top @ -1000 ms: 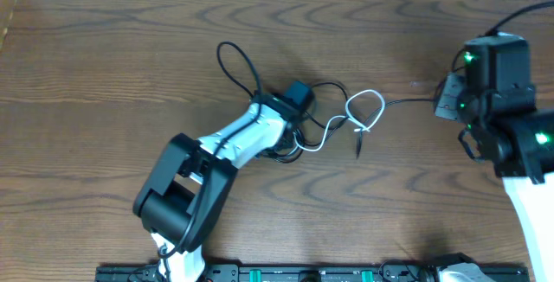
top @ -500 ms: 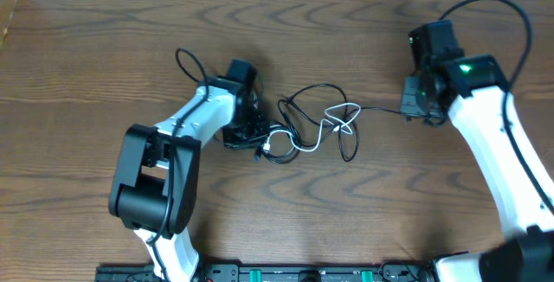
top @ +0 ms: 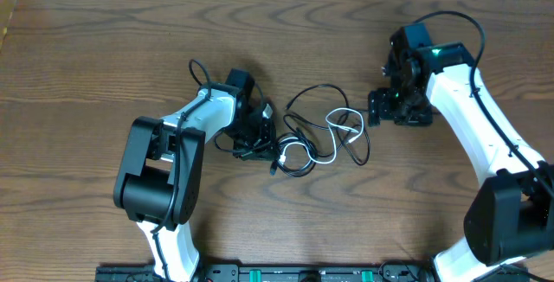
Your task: Untangle cables
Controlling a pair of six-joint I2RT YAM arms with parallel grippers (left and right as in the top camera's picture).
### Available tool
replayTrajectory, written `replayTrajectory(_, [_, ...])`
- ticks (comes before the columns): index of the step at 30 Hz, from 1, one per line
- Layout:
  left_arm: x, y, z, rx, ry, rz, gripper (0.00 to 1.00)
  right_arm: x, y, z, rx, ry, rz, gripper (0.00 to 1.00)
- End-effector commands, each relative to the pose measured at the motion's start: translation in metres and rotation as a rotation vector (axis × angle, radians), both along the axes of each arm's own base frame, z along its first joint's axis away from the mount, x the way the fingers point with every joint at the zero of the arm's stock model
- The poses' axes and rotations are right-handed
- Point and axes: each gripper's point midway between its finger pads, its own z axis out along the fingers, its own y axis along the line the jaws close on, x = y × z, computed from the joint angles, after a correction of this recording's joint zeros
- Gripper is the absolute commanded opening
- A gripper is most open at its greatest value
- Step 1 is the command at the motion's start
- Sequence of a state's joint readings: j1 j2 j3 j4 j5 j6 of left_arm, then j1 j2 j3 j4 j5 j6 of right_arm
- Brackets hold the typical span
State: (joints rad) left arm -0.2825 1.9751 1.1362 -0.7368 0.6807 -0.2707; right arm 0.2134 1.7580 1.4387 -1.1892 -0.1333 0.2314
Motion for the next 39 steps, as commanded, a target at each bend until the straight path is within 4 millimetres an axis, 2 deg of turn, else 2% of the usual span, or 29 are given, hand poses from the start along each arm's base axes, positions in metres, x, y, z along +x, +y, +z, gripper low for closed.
replayTrajectory(1, [-0.011,-0.002,-0.006,-0.022,0.027,-0.028,0.14,0.003,0.035,0.049,0.242,-0.095,0.085,0.73])
replayTrajectory(5, [-0.008,-0.002,-0.006,-0.026,0.014,-0.027,0.15,-0.005,0.055,0.06,0.34,-0.089,0.117,0.59])
replayTrajectory(7, [-0.006,-0.003,-0.006,-0.028,0.008,-0.027,0.15,-0.007,0.06,0.057,0.333,-0.086,0.135,0.49])
replayTrajectory(10, [-0.006,-0.003,-0.006,-0.028,0.006,-0.025,0.15,-0.009,0.068,0.05,0.32,-0.082,0.162,0.43])
replayTrajectory(20, [-0.006,-0.003,-0.006,-0.028,0.007,-0.025,0.15,-0.02,0.101,0.021,0.326,-0.069,0.25,0.41])
replayTrajectory(30, [-0.006,-0.003,-0.006,-0.027,0.007,-0.025,0.15,-0.024,0.103,-0.019,0.294,-0.086,0.247,0.39])
replayTrajectory(36, [-0.006,-0.003,-0.006,-0.027,0.007,-0.025,0.15,-0.023,0.104,-0.06,0.319,-0.142,0.205,0.4])
replayTrajectory(39, [-0.006,-0.003,-0.006,-0.027,0.007,-0.025,0.15,-0.028,0.102,-0.075,0.326,-0.144,0.178,0.36])
